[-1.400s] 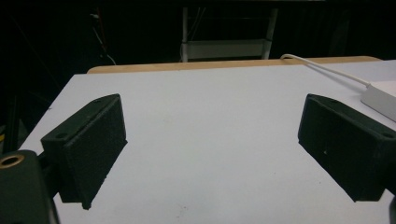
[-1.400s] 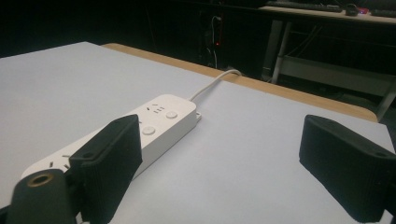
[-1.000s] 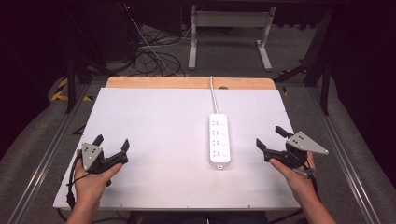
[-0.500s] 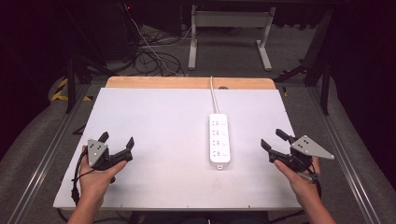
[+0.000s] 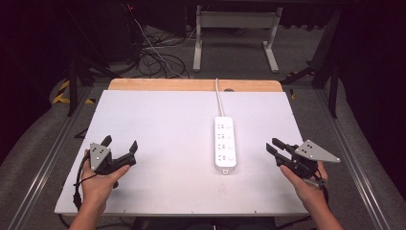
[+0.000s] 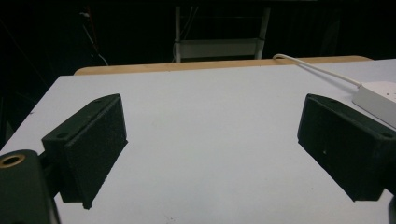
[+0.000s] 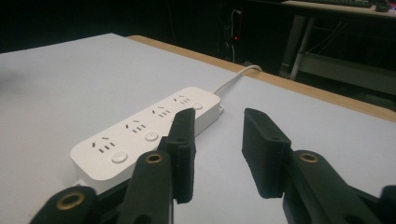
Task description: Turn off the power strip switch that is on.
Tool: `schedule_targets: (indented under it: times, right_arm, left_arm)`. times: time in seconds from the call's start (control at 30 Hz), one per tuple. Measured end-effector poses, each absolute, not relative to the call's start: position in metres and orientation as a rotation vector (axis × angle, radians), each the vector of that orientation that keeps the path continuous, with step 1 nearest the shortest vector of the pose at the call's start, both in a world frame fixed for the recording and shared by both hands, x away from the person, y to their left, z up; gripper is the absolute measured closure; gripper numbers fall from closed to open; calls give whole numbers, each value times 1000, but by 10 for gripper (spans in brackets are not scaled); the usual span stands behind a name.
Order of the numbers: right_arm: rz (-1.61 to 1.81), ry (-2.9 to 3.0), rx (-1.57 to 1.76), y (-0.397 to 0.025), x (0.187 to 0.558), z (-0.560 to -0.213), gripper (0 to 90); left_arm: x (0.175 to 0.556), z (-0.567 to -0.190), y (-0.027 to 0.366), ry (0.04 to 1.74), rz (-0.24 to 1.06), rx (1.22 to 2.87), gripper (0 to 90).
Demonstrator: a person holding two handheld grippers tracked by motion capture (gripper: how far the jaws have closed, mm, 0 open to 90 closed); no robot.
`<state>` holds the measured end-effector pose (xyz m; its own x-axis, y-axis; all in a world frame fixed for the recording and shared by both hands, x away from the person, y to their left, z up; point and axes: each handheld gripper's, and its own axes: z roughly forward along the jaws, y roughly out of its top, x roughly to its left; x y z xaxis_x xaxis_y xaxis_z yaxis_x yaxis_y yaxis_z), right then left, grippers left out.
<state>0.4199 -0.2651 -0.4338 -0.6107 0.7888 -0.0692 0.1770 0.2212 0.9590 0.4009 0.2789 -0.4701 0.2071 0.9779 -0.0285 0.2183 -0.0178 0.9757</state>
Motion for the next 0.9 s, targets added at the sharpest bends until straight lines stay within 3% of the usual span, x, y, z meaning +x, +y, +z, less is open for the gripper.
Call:
schedule_targets:
  times: [0.4,0.9]
  right_arm:
    - [1409,1983,958,-266,414,-422,900]
    - [1315,2045,988,-243,429,-380,900]
  left_arm:
    - [400,-470,281,1225,937,1454,90]
    - [401,-472,282,1240,946,1453,94]
